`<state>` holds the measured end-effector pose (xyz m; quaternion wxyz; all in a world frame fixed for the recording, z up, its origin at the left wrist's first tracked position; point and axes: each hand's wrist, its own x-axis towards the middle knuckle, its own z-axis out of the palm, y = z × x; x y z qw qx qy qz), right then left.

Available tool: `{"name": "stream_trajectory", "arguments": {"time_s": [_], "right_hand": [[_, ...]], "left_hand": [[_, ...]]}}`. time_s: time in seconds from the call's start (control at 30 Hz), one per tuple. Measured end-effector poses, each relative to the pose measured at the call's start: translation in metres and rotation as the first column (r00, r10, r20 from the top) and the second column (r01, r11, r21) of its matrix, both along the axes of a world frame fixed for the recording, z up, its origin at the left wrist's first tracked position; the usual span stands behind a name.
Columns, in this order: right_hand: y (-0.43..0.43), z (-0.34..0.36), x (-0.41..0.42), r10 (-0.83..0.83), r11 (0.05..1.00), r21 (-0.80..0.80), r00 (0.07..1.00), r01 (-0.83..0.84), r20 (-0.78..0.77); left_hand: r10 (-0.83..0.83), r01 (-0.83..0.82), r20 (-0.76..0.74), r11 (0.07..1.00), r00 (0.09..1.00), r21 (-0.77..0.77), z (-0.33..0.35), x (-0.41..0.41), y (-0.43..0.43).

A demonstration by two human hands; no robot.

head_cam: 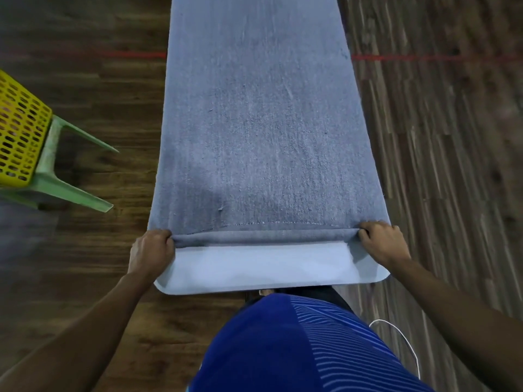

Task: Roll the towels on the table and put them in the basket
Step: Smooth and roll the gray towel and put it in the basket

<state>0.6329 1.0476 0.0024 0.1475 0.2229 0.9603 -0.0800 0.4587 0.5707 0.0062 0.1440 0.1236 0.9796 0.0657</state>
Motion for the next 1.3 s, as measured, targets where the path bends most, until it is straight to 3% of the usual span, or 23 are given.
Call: {"name": "stream_trajectory", "arguments": {"time_s": [0.07,0.17,0.27,0.37,0.5,0.7,0.9,1.0,1.07,1.17,1.23,1.3], "right_hand": [[0.002,-0.001,-0.005,-0.024,0.999,0.022,0.999,0.024,-0.039],[0.006,-0.005,-0.007,-0.013,0.993,0.113,0.977,0.038,-0.213],[0.005,-0.012,0.0,0.021,1.0,0.011,0.95,-0.019,-0.31],[-0.004,-0.018,0.01,0.042,0.996,-0.065,0.969,-0.059,-0.244],[-0.009,-0.02,0.016,0.133,0.991,0.014,0.965,-0.133,-0.228],[-0.003,-0.011,0.001,0.054,0.997,-0.032,0.966,-0.064,-0.254],[-0.003,-0.001,-0.004,0.014,0.999,0.048,0.997,-0.011,-0.07],[0.002,-0.003,-0.01,-0.01,0.998,0.06,0.992,0.018,-0.129],[0.005,-0.007,-0.014,0.012,0.996,0.085,0.977,0.007,-0.215],[0.002,-0.008,-0.017,0.006,1.0,-0.019,0.956,-0.011,-0.292],[-0.001,-0.013,-0.012,0.022,0.998,-0.056,0.965,-0.038,-0.261],[-0.005,-0.021,-0.001,0.078,0.996,-0.024,0.981,-0.083,-0.18]], "left_hand": [[0.027,-0.028,-0.024,0.999,0.999,-0.022,-0.003,-0.006,0.0],[0.089,-0.102,-0.176,0.993,0.98,-0.062,-0.012,-0.009,0.0],[0.094,-0.089,-0.23,0.996,0.969,0.029,-0.018,-0.003,0.002],[0.042,-0.011,-0.252,0.992,0.967,0.126,-0.027,0.013,0.0],[-0.072,0.089,-0.227,0.994,0.971,0.066,-0.031,0.023,-0.006],[0.072,-0.059,-0.089,0.989,0.993,0.139,-0.015,0.003,-0.001],[-0.003,0.002,-0.089,1.0,0.996,-0.017,-0.004,0.003,0.001],[0.019,-0.022,-0.072,0.999,0.997,-0.042,-0.003,-0.006,0.003],[0.047,-0.059,-0.158,0.996,0.986,-0.07,-0.006,-0.012,0.004],[0.038,-0.047,-0.267,0.999,0.963,-0.027,-0.007,-0.015,0.004],[0.033,-0.015,-0.236,0.997,0.971,0.079,-0.013,-0.011,0.003],[0.024,-0.006,-0.193,0.996,0.981,0.091,-0.02,-0.003,0.002]]}}
